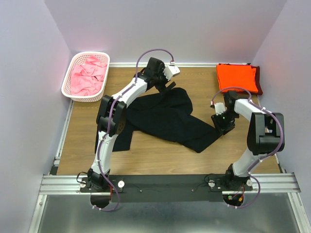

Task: Fold and stack the t-shirts
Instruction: Flatten the tshirt out

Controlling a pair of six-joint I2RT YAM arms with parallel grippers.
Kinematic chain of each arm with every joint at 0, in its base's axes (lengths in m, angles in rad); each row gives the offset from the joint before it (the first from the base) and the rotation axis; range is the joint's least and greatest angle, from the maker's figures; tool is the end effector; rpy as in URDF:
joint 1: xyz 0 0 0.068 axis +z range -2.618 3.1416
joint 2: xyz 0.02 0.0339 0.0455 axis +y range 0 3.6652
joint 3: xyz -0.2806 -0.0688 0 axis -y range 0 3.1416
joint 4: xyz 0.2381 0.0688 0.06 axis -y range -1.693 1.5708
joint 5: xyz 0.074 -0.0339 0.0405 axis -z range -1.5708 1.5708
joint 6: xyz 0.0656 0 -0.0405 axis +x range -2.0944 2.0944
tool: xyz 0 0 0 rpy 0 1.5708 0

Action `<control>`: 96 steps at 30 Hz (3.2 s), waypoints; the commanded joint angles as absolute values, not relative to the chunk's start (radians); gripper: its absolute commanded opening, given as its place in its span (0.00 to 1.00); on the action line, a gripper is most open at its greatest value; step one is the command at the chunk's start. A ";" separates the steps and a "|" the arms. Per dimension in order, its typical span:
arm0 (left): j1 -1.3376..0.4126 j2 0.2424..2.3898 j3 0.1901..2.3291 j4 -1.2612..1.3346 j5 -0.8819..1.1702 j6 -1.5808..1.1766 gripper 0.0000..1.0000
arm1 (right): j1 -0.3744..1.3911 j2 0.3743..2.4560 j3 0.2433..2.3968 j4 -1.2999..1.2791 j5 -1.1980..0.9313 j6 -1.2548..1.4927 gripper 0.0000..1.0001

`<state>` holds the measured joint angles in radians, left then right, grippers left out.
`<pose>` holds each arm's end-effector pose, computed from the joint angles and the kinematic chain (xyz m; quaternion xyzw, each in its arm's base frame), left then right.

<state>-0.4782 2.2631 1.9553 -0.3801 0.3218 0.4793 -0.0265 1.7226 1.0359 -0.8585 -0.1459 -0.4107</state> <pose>0.4783 -0.2713 0.2280 0.4719 0.7606 -0.1446 0.4218 0.2883 0.0019 0.1475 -0.1913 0.9787 0.0684 0.0283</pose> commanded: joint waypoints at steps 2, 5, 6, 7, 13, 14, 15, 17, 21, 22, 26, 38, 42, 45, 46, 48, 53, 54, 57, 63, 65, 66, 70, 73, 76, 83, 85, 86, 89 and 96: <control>-0.482 2.279 2.009 -0.367 0.295 0.456 0.98 | -0.031 1.735 0.953 -0.792 -0.106 -0.425 0.49; -0.480 2.306 2.037 -0.371 0.293 0.443 0.98 | -0.029 1.733 0.933 -0.775 -0.095 -0.429 0.45; -0.482 2.319 2.043 -0.374 0.296 0.439 0.99 | -0.029 1.735 0.933 -0.773 -0.103 -0.433 0.42; -0.480 2.325 2.051 -0.374 0.301 0.437 0.98 | -0.028 1.738 0.934 -0.773 -0.106 -0.431 0.37; -0.483 2.373 2.100 -0.388 0.319 0.417 0.98 | -0.025 1.767 0.946 -0.775 -0.138 -0.423 0.14; -0.483 2.376 2.105 -0.390 0.318 0.417 0.98 | -0.025 1.769 0.946 -0.775 -0.141 -0.425 0.11; -0.483 2.381 2.105 -0.390 0.319 0.417 0.98 | -0.025 1.766 0.945 -0.776 -0.146 -0.426 0.04; -0.483 2.384 2.106 -0.391 0.328 0.416 0.98 | -0.025 1.755 0.946 -0.782 -0.149 -0.428 0.00; -0.486 2.398 2.109 -0.394 0.344 0.405 0.94 | -0.025 1.717 0.959 -0.795 -0.140 -0.428 0.00; -0.485 2.402 2.112 -0.397 0.345 0.405 0.86 | -0.026 1.706 0.963 -0.798 -0.124 -0.426 0.01; -0.485 2.404 2.143 -0.432 0.328 0.411 0.39 | -0.038 1.672 0.997 -0.799 -0.087 -0.422 0.01; -0.344 2.002 1.826 -0.523 0.413 0.549 0.00 | -0.155 1.602 1.026 -0.848 -0.040 -0.537 0.01; -0.264 1.721 1.495 -0.557 0.466 0.714 0.00 | -0.155 1.543 1.015 -0.902 -0.093 -0.580 0.01; -0.215 1.544 1.285 -0.656 0.518 0.904 0.00 | -0.155 1.525 1.012 -0.959 -0.138 -0.620 0.00; -0.210 1.498 1.229 -0.688 0.525 0.958 0.00 | -0.155 1.522 1.003 -0.980 -0.152 -0.632 0.00; -0.209 1.378 1.053 -0.759 0.496 1.061 0.00 | -0.155 1.520 0.991 -0.999 -0.166 -0.669 0.00; -0.186 1.281 0.841 -0.877 0.373 1.259 0.35 | -0.155 1.566 0.985 -1.045 -0.184 -0.716 0.01; -0.173 1.278 0.853 -0.893 0.386 1.261 0.44 | -0.155 1.574 0.989 -1.046 -0.189 -0.722 0.01; -0.141 1.296 0.957 -0.850 0.468 1.172 0.52 | -0.155 1.611 1.009 -1.051 -0.198 -0.724 0.01; -0.141 1.554 1.253 -0.669 0.597 0.742 0.52 | -0.155 1.660 1.035 -1.055 -0.218 -0.713 0.00; -0.141 1.656 1.323 -0.617 0.600 0.642 0.52 | -0.155 1.661 1.040 -1.057 -0.227 -0.712 0.00; -0.141 1.689 1.395 -0.597 0.597 0.594 0.53 | -0.153 1.660 1.040 -1.057 -0.230 -0.710 0.00; -0.141 1.891 1.587 -0.551 0.624 0.413 0.57 | -0.155 1.637 1.042 -1.055 -0.258 -0.710 0.01; -0.141 2.013 1.715 -0.575 0.644 0.359 0.59 | -0.155 1.626 1.051 -1.055 -0.267 -0.700 0.00; -0.141 2.094 1.776 -0.594 0.650 0.330 0.63 | -0.155 1.623 1.061 -1.066 -0.278 -0.692 0.00; -0.141 2.178 1.796 -0.627 0.667 0.290 0.64 | -0.155 1.628 1.071 -1.078 -0.293 -0.693 0.01; -0.143 2.181 1.789 -0.649 0.690 0.305 0.51 | -0.155 1.638 1.075 -1.078 -0.291 -0.690 0.01; -0.143 2.177 1.786 -0.653 0.699 0.310 0.51 | -0.155 1.640 1.077 -1.078 -0.293 -0.690 0.01; -0.144 2.151 1.773 -0.689 0.747 0.343 0.26 | -0.155 1.651 1.084 -1.078 -0.296 -0.690 0.01; -0.303 1.880 1.559 -0.684 0.746 0.512 0.00 | -0.155 1.666 1.100 -1.081 -0.308 -0.683 0.00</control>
<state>-0.1810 2.0838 1.6619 -0.6666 0.7090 0.3981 -0.1520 1.6493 1.0714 -1.0618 -0.2749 -0.6960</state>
